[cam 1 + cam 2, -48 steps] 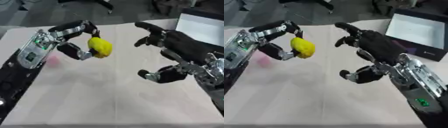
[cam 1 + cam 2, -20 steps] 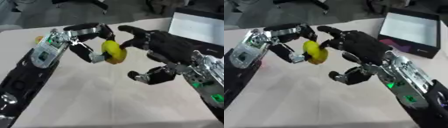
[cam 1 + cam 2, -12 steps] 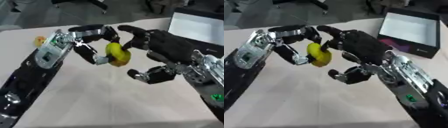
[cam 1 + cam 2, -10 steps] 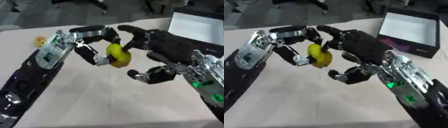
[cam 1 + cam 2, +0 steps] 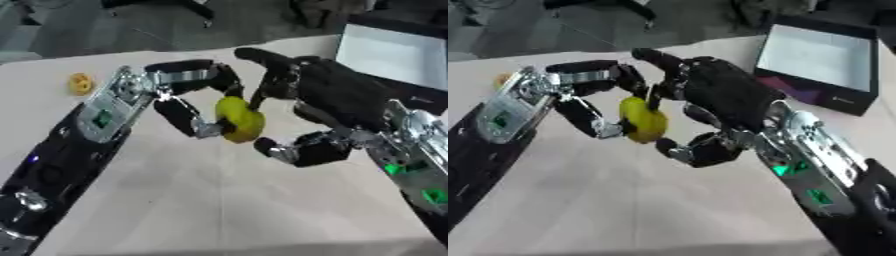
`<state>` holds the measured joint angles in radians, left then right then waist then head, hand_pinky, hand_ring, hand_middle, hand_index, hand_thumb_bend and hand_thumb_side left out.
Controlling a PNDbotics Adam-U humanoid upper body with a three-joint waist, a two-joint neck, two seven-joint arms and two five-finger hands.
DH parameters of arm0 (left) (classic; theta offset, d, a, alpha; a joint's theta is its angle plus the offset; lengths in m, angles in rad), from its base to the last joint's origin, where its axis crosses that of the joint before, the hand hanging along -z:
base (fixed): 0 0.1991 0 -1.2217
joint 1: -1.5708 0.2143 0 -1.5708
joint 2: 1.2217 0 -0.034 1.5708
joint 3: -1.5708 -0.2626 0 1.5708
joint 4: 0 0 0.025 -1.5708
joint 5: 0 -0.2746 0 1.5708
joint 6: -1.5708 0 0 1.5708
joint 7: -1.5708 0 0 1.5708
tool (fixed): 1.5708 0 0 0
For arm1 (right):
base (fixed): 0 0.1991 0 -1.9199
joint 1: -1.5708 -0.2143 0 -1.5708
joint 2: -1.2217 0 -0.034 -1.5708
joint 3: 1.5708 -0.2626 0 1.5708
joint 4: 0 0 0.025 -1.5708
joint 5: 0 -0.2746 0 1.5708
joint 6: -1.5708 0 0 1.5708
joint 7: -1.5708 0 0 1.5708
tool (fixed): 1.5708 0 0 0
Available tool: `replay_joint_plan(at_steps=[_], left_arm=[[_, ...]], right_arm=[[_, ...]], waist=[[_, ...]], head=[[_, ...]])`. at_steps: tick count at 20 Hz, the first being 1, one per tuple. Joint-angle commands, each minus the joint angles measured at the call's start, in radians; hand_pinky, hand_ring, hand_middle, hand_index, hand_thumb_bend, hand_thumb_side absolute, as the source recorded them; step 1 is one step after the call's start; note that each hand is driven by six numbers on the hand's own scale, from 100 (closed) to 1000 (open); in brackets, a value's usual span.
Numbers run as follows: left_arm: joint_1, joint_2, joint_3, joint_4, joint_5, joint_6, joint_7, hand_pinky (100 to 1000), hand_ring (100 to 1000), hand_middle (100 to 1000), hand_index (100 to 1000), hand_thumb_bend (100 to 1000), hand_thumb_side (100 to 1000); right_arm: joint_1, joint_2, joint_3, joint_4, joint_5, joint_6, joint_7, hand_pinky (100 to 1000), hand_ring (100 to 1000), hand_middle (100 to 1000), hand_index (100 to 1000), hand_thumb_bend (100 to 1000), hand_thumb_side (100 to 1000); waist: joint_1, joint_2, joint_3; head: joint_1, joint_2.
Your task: Pick up the objects with one hand, pass them to the other hand, and then place them into the box on the other side of the table.
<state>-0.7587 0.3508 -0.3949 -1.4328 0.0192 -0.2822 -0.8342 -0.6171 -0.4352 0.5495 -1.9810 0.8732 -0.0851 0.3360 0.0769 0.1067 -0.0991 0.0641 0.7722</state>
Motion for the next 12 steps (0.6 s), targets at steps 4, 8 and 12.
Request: replay_joint_plan(at_steps=[4, 8, 12], left_arm=[[-0.009, 0.002, 0.023, 0.044, -0.042, -0.09, -0.073, 630, 434, 406, 556, 100, 174], [-0.013, -0.004, 0.024, 0.057, -0.043, -0.092, -0.073, 631, 433, 405, 555, 100, 175], [-0.021, -0.01, 0.023, 0.05, -0.028, -0.084, -0.073, 632, 432, 404, 554, 100, 179]], right_arm=[[-0.014, -0.001, -0.012, -0.019, 0.013, -0.003, -0.009, 669, 696, 1000, 825, 385, 226], [-0.013, 0.0, -0.011, -0.019, 0.014, -0.006, -0.009, 670, 696, 1000, 825, 388, 223], [-0.012, 0.001, -0.008, -0.019, 0.011, -0.007, -0.005, 670, 696, 1000, 826, 391, 219]], waist=[[-0.004, -0.016, -0.001], [-0.005, -0.015, -0.001], [-0.005, -0.015, -0.001]], head=[[-0.001, -0.002], [0.001, -0.002], [0.001, -0.002]])
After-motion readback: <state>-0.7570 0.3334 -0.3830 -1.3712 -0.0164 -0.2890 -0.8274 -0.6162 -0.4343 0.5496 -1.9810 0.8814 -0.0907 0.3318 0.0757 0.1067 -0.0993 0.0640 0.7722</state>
